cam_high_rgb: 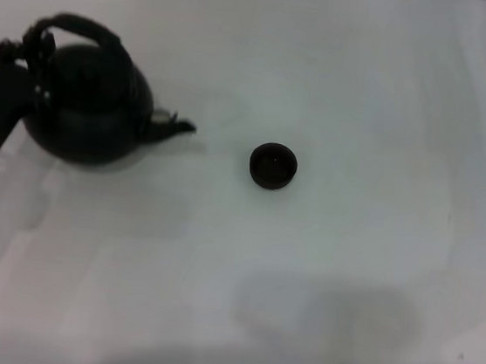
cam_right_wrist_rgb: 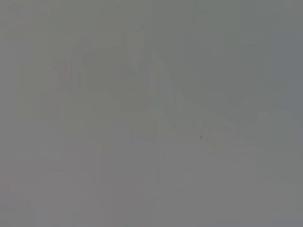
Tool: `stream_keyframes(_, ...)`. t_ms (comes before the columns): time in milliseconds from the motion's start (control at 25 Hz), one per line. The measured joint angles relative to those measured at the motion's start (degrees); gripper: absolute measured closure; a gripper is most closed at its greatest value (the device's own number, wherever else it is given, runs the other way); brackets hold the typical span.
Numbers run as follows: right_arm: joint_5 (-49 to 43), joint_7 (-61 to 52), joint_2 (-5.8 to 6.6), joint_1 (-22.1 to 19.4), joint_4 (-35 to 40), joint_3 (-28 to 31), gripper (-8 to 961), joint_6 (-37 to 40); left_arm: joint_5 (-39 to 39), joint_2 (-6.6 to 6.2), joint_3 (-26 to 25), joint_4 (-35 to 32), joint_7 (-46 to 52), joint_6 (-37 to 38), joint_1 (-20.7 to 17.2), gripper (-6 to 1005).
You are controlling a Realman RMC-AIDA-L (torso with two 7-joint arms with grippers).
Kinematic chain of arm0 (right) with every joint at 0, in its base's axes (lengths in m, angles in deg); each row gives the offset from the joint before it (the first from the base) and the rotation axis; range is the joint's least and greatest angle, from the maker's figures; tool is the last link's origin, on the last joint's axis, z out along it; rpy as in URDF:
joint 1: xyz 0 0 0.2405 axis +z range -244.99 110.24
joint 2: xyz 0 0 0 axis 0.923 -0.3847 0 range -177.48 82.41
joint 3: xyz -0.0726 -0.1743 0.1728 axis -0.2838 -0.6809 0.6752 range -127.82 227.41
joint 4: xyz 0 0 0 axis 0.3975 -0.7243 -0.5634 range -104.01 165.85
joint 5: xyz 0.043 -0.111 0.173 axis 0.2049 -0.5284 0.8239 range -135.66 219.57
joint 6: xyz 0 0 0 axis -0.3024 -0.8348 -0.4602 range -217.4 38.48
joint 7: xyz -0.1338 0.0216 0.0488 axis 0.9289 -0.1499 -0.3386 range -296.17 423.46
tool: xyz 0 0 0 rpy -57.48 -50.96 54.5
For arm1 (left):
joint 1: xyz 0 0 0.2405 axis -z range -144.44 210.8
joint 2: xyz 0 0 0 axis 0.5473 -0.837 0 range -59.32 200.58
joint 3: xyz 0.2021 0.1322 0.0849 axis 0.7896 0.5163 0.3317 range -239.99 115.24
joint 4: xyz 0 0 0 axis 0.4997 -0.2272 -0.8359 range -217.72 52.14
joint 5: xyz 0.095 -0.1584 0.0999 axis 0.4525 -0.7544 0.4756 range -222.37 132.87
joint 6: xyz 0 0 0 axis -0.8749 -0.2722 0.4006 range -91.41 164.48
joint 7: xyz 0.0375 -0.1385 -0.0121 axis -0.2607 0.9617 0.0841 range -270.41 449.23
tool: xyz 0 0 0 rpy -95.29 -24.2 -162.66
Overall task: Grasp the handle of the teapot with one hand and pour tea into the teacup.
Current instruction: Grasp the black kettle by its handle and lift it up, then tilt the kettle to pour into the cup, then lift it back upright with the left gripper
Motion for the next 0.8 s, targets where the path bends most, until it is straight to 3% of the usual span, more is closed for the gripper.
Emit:
stream_keyframes(440, 0.00, 0.00, 0.00, -0.28, 0.00, 0.00, 115, 0.00, 0.47, -0.15, 0.31, 3.72, 0.02, 4.41, 4.57, 886)
stream_keyframes(800, 0.08, 0.00, -0.02, -0.06, -0.16, 0.00, 121, 0.00, 7.44, -0.29, 0.60, 7.46, -0.08, 4.19, 12.26, 885)
